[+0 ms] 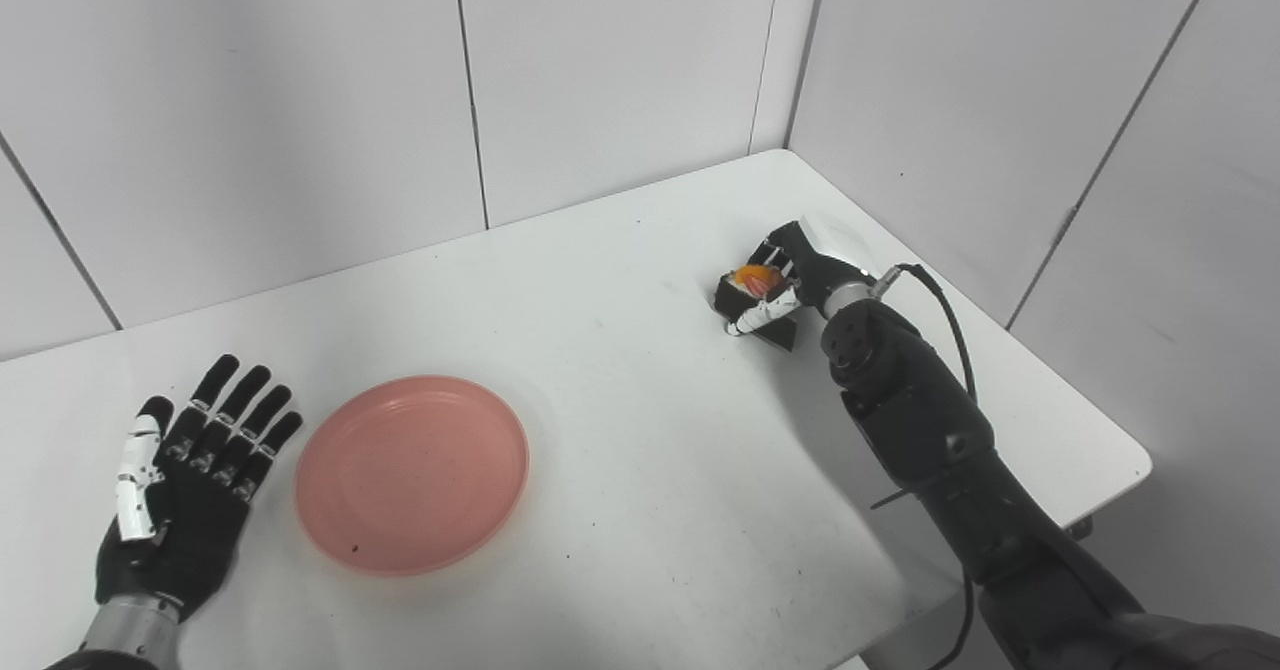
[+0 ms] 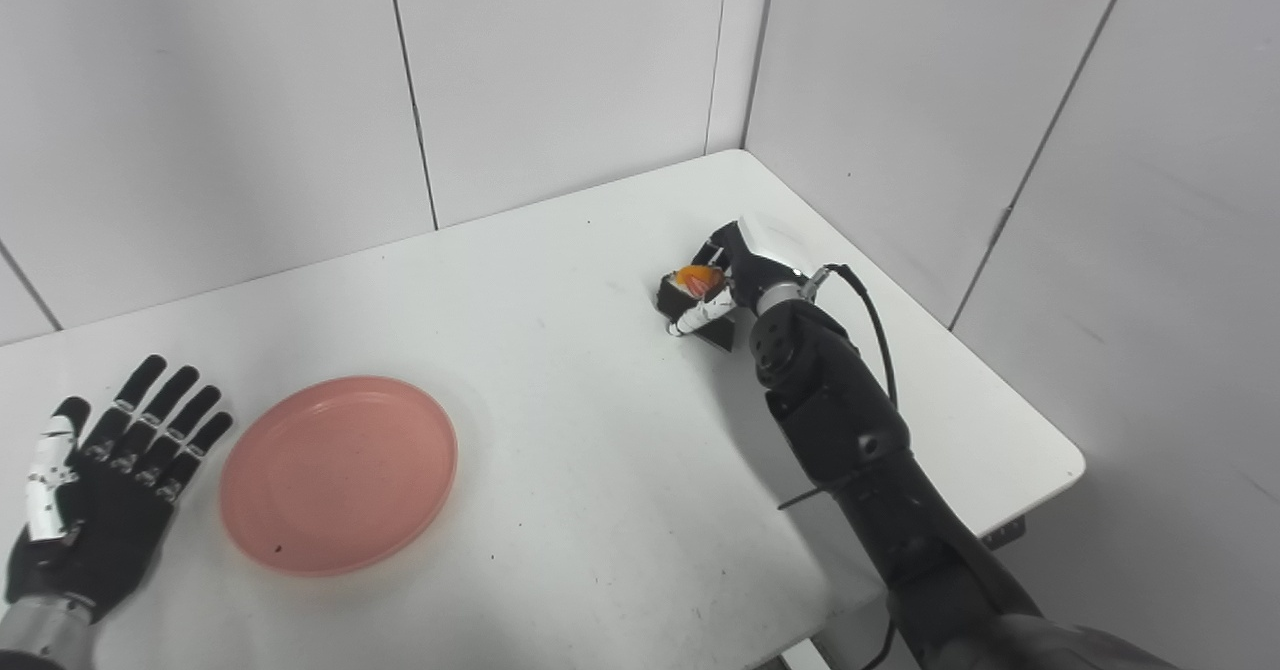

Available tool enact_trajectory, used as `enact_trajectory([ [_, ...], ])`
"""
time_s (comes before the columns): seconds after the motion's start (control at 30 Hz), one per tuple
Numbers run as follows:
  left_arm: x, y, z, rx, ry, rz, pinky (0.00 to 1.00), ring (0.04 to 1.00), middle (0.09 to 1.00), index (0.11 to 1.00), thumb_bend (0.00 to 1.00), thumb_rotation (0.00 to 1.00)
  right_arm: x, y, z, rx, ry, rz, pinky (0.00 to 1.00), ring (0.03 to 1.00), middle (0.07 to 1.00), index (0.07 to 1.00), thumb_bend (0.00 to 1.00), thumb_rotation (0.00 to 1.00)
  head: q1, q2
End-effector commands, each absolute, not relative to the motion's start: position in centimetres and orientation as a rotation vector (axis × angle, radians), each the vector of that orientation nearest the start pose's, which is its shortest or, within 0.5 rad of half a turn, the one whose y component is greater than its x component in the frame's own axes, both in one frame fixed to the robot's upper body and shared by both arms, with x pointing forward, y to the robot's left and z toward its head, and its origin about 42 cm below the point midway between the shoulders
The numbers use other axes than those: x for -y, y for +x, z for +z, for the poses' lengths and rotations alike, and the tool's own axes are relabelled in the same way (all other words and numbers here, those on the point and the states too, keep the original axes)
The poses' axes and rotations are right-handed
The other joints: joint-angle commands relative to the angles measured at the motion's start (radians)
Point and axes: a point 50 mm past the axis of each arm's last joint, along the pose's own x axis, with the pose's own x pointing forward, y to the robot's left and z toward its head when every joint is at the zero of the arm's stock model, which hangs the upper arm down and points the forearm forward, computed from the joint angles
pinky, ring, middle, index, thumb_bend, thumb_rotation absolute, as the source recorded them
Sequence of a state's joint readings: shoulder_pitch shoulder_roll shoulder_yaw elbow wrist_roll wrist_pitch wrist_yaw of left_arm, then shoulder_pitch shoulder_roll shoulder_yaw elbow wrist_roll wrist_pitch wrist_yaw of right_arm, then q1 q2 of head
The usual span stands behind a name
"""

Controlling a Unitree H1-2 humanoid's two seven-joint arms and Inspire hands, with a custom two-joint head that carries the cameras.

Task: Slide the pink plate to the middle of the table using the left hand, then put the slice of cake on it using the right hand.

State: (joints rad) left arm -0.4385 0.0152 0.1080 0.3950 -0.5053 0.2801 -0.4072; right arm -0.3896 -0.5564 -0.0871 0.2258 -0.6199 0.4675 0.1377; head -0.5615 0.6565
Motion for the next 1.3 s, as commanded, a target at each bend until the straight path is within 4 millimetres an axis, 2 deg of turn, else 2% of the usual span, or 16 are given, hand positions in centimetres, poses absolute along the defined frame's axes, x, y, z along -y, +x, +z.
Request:
enact_trajectory([
  [0.0, -18.2, 40.3, 10.2, -0.274, -0.535, -0.426, 0.9, 0.896, 0.9, 0.894, 0.41, 1.0, 43.0, 39.4, 24.9, -0.238, -1.065, -0.379, 0.36, 0.415, 0.485, 0.488, 0.51, 0.13, 0.004, -0.002],
  [0.17, -17.9, 40.2, 10.2, -0.275, -0.533, -0.426, 0.9, 0.899, 0.902, 0.894, 0.41, 1.0, 41.0, 38.7, 27.6, -0.144, -1.029, -0.347, 0.35, 0.415, 0.482, 0.488, 0.51, 0.12, 0.015, -0.004],
  [0.33, -17.4, 40.1, 10.2, -0.275, -0.524, -0.43, 0.9, 0.899, 0.901, 0.894, 0.4, 1.0, 37.8, 38.1, 30.7, -0.041, -1.038, -0.308, 0.36, 0.425, 0.488, 0.489, 0.51, 0.12, 0.033, -0.007],
  [0.6, -16.6, 39.8, 10.2, -0.276, -0.515, -0.434, 0.91, 0.91, 0.909, 0.904, 0.41, 1.0, 34.3, 37.2, 33.4, 0.053, -1.067, -0.276, 0.35, 0.409, 0.475, 0.488, 0.51, 0.12, 0.071, -0.01],
  [0.83, -15.5, 39.6, 10.2, -0.286, -0.515, -0.428, 0.92, 0.908, 0.91, 0.905, 0.41, 1.0, 31.8, 37.1, 34.1, 0.127, -1.064, -0.223, 0.31, 0.38, 0.46, 0.487, 0.51, 0.12, 0.131, -0.008],
  [1.0, -13.9, 39.2, 10.6, -0.286, -0.507, -0.427, 0.91, 0.901, 0.903, 0.902, 0.41, 1.0, 28.7, 37.3, 34.1, 0.187, -1.046, -0.134, 0.33, 0.396, 0.464, 0.487, 0.51, 0.12, 0.226, 0.0],
  [1.03, -13.7, 39.2, 10.7, -0.288, -0.508, -0.427, 0.91, 0.903, 0.903, 0.899, 0.4, 1.0, 28.2, 37.3, 34.0, 0.196, -1.039, -0.118, 0.33, 0.401, 0.467, 0.487, 0.51, 0.12, 0.226, 0.0],
  [1.07, -13.3, 39.1, 10.8, -0.289, -0.506, -0.423, 0.91, 0.903, 0.902, 0.897, 0.4, 1.0, 27.5, 37.3, 34.0, 0.205, -1.033, -0.097, 0.33, 0.404, 0.47, 0.486, 0.51, 0.12, 0.265, 0.004],
  [1.17, -12.4, 38.9, 11.1, -0.294, -0.508, -0.416, 0.91, 0.903, 0.901, 0.898, 0.39, 1.0, 26.1, 37.4, 33.8, 0.221, -1.034, -0.053, 0.34, 0.414, 0.481, 0.487, 0.51, 0.12, 0.298, 0.008],
  [1.23, -11.5, 38.8, 11.3, -0.297, -0.51, -0.415, 0.9, 0.906, 0.904, 0.899, 0.38, 1.0, 24.9, 37.8, 33.0, 0.227, -1.024, -0.005, 0.34, 0.412, 0.476, 0.487, 0.51, 0.12, 0.36, 0.016],
  [1.27, -11.2, 38.7, 11.4, -0.299, -0.51, -0.413, 0.9, 0.905, 0.904, 0.898, 0.38, 1.0, 24.3, 38.0, 32.7, 0.232, -1.016, 0.019, 0.34, 0.412, 0.477, 0.487, 0.51, 0.12, 0.369, 0.017],
])
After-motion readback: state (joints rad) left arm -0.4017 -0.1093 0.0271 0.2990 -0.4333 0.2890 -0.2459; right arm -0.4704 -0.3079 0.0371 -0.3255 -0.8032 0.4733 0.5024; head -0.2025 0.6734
